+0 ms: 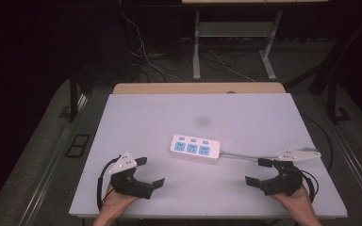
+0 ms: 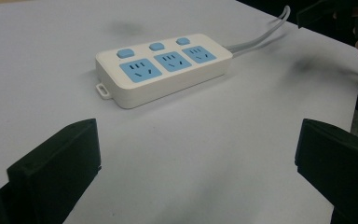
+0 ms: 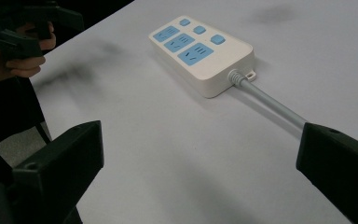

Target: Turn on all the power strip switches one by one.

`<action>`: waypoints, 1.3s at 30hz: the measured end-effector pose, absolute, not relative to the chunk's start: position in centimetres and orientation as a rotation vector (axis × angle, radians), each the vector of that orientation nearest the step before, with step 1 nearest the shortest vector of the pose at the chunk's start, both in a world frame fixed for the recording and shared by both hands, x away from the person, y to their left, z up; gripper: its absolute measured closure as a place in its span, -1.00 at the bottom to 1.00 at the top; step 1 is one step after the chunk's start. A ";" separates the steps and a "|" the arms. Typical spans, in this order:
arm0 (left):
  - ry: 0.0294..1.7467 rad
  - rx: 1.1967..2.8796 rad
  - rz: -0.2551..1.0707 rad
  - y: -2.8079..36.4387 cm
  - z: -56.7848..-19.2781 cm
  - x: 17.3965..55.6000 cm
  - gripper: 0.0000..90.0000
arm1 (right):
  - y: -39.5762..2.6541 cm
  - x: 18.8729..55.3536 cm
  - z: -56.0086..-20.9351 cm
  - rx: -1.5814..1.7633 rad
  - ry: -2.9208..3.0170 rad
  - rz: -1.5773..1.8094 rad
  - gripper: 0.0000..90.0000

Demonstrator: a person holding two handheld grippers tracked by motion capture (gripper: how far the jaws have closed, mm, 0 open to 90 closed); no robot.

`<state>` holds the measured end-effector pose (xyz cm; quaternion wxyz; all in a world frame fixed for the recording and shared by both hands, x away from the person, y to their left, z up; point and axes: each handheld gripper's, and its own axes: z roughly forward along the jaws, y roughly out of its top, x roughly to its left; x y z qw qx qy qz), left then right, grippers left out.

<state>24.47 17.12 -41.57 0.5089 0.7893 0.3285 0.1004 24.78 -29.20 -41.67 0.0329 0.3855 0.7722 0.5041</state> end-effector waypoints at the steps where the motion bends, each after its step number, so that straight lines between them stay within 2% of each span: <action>1: 0.791 1.902 0.242 17.1 -41.6 24.5 -1.00 | -29.2 24.8 -41.7 1.186 2.376 1.551 -0.99; 39: 0.761 2.032 0.143 15.8 -38.5 27.3 -1.00 | -29.3 24.8 -41.8 1.194 2.376 1.532 -0.99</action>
